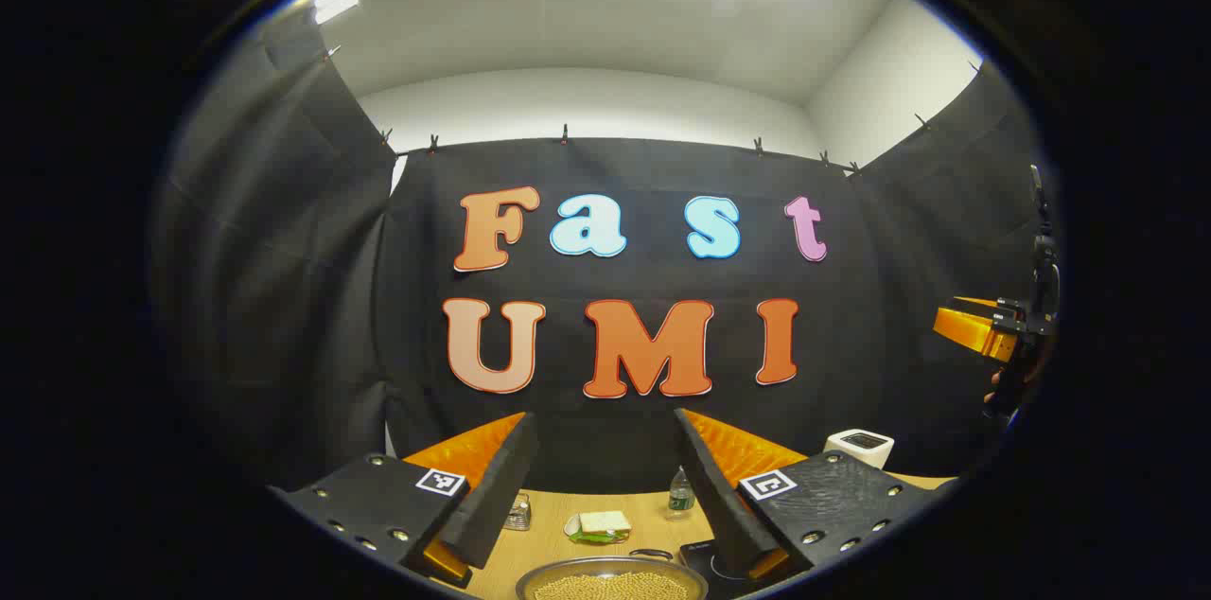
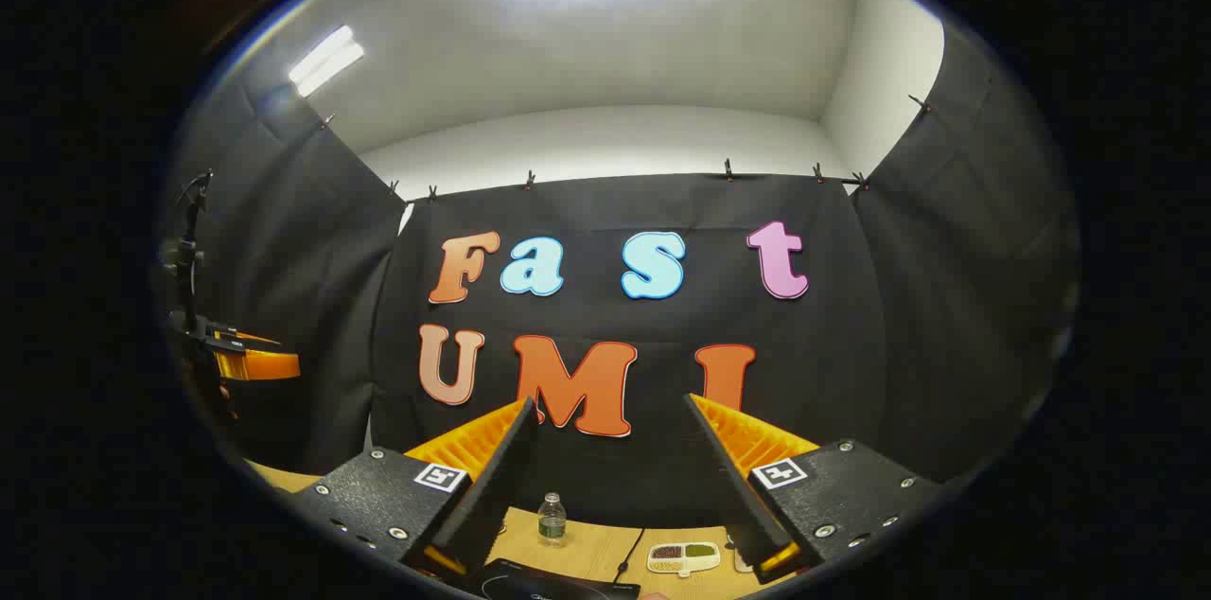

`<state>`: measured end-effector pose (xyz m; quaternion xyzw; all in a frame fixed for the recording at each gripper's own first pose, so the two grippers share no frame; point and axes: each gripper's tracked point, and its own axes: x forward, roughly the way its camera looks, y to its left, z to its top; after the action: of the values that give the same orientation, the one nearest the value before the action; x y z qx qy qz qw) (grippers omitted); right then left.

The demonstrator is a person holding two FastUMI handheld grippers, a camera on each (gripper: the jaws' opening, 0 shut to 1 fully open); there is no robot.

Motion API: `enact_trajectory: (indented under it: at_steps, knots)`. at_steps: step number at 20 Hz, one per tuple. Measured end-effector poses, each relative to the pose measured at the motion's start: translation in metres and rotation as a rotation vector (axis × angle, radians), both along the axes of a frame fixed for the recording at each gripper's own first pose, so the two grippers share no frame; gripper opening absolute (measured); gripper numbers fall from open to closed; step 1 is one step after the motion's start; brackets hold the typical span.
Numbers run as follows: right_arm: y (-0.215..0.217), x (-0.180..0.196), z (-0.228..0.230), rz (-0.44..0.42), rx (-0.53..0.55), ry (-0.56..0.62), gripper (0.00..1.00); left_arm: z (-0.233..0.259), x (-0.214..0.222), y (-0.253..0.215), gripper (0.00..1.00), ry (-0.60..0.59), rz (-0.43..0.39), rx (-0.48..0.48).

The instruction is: First push the handle of the pot to place it horizontally, then grasp the pot with both hands and set it on the induction cooktop.

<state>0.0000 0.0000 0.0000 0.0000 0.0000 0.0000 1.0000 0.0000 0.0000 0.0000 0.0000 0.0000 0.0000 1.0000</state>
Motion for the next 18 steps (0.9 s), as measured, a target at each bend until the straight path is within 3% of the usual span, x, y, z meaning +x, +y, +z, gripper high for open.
enact_trajectory:
  at_steps: [18]
  knots:
    - [-0.0008, -0.0066, -0.0024, 0.020, 0.001, 0.000, 0.94, 0.0035, -0.0110, -0.0010, 0.89, -0.011, 0.011, 0.000]
